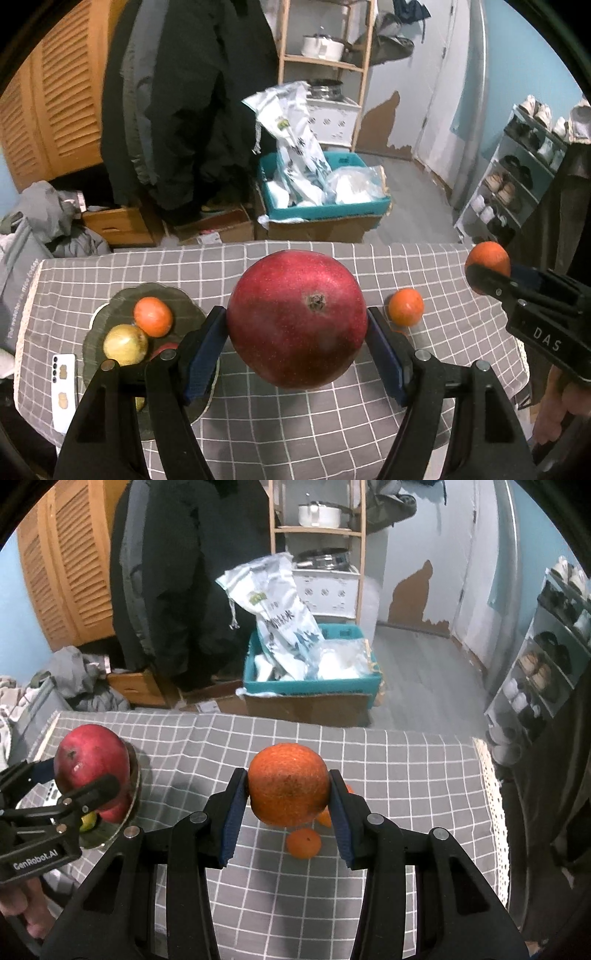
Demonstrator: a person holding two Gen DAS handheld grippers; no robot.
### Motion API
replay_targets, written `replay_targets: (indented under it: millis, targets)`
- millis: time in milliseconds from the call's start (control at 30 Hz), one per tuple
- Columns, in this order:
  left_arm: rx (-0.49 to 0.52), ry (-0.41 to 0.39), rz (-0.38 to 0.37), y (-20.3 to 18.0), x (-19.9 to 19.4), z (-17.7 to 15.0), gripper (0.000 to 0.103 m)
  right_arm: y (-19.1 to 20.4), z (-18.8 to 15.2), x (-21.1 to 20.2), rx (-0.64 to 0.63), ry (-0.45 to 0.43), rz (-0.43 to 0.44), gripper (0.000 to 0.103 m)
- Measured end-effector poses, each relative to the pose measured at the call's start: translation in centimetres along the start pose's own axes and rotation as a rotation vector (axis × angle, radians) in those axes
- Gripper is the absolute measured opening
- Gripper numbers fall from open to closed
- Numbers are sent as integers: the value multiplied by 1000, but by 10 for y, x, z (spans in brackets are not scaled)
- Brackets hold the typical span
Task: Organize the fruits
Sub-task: 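Carry the red apple and tangerine in both tools over the green bowl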
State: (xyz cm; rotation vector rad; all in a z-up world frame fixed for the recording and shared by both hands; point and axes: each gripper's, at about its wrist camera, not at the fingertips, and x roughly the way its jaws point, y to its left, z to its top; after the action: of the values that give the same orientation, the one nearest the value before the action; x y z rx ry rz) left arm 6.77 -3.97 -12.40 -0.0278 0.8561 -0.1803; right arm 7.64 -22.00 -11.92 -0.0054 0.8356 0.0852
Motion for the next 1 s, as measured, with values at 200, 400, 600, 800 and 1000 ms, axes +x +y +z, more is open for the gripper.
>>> replay_targets:
  millis: [200, 400, 600, 800, 1000]
  targets:
    - [-31, -25, 21, 18, -15, -2, 76, 15, 3, -3, -22, -11, 14, 43]
    - [-65, -30, 43, 37, -22, -6, 76, 31, 9, -3, -41, -17, 42, 43]
    - [-91, -31, 63, 55, -25, -10, 76, 55, 15, 4, -59, -8, 88, 43]
    - [-142, -7, 96, 84, -22, -20, 76, 87, 21, 19, -95, 9, 128, 43]
    - [-189, 27, 137, 114, -15, -35, 76, 120, 23, 39, -121, 44, 175, 43]
